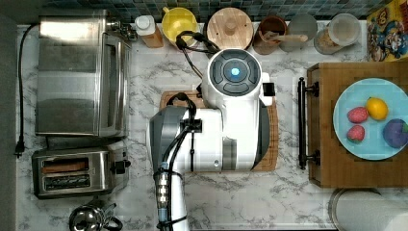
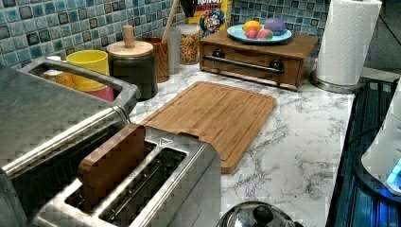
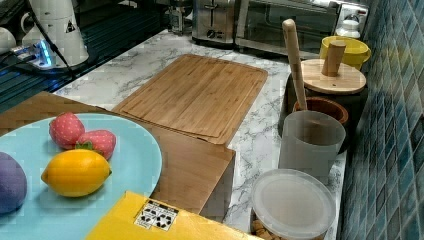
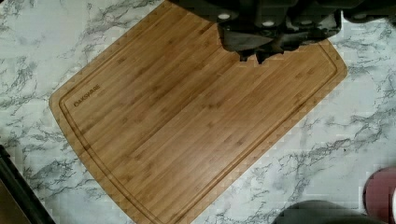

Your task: Turn on the toaster.

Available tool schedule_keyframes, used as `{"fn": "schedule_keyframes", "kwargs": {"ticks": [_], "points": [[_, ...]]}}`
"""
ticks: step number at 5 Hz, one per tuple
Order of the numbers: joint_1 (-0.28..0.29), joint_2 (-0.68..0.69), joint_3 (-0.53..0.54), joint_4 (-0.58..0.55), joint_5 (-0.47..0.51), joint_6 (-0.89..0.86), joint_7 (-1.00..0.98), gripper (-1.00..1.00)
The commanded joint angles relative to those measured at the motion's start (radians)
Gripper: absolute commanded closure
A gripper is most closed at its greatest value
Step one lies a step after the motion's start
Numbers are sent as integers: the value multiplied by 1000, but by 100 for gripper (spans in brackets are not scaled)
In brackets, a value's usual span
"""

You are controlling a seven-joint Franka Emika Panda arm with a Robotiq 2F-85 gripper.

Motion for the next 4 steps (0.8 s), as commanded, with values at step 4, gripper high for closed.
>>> {"fn": "schedule_keyframes", "kwargs": {"ticks": [4], "points": [[106,-54,103,-136,48,136,-314,100]]}}
